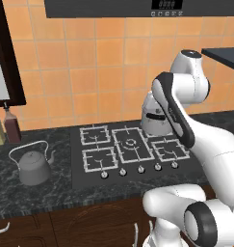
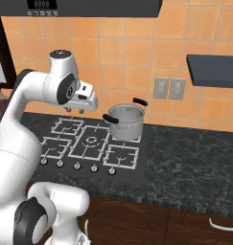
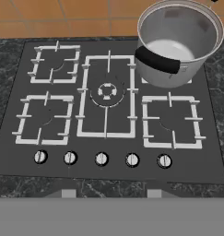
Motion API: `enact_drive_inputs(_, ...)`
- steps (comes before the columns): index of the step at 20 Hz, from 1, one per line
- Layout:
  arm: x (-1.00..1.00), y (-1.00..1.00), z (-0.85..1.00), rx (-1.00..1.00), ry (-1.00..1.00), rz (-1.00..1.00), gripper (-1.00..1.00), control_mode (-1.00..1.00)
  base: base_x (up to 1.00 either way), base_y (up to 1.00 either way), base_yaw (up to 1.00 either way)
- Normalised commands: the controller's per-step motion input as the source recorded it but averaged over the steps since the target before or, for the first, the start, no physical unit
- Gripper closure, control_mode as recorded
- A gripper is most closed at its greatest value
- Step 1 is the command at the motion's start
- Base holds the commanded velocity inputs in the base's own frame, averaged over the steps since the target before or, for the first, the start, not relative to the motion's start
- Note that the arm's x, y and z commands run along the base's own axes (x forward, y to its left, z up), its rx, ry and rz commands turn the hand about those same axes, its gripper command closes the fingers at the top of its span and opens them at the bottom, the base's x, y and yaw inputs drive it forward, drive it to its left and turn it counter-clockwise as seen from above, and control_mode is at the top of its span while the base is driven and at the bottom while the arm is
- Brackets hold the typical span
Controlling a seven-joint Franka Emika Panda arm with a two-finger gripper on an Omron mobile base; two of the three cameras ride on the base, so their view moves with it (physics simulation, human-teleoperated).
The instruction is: Pick the kettle from the counter and place it on a stove burner. Then turn the burner on.
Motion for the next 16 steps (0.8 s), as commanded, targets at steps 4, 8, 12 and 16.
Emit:
enact_drive_inputs(4,-0.29,0.02,0.00,0.00,0.00,0.00,-1.00,-1.00,0.00,0.00,0.00)
enact_drive_inputs(8,-0.79,0.27,-0.04,0.06,0.01,0.02,-1.00,-1.00,0.00,0.00,0.00)
enact_drive_inputs(12,-0.82,0.71,0.00,0.03,0.06,0.10,-1.00,-1.00,0.00,0.00,0.00)
enact_drive_inputs(16,-0.37,1.00,0.00,0.00,-0.05,0.04,-1.00,-1.00,0.00,0.00,0.00)
